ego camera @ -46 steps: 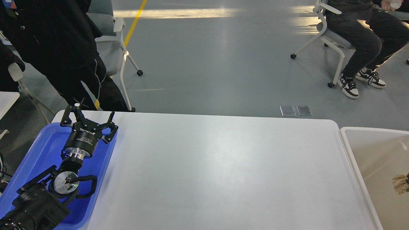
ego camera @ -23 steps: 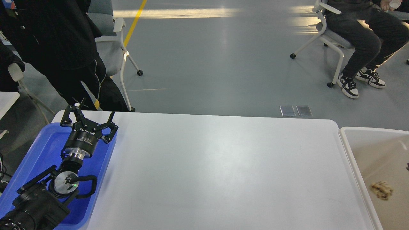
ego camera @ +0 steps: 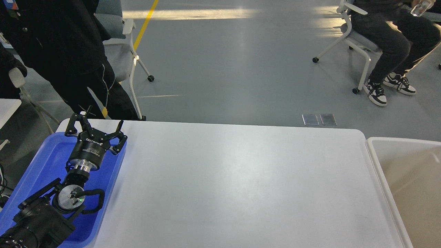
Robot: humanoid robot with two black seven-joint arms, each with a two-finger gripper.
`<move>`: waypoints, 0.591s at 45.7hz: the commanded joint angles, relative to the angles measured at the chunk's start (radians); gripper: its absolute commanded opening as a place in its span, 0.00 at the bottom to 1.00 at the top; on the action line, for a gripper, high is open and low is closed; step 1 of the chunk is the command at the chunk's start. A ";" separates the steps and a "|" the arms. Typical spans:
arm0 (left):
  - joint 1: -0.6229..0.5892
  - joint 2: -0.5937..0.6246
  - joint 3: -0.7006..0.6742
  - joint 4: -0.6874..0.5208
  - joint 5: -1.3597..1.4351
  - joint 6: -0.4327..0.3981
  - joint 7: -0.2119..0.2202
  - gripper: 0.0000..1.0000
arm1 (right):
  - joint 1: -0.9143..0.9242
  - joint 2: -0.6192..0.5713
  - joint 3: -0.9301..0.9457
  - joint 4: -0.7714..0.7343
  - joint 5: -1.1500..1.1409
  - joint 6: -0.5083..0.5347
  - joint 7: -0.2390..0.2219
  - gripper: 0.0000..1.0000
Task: Tidy desktop
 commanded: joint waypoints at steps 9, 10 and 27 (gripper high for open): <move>0.000 0.000 0.000 0.001 0.000 0.000 0.000 1.00 | -0.042 -0.216 0.406 0.532 0.011 0.007 0.202 1.00; 0.002 0.000 0.000 0.000 0.000 0.000 0.000 1.00 | -0.060 -0.221 0.423 0.564 0.009 0.007 0.202 1.00; 0.002 0.000 0.002 0.000 0.000 0.000 0.000 1.00 | -0.240 -0.036 0.785 0.857 -0.265 -0.031 0.214 1.00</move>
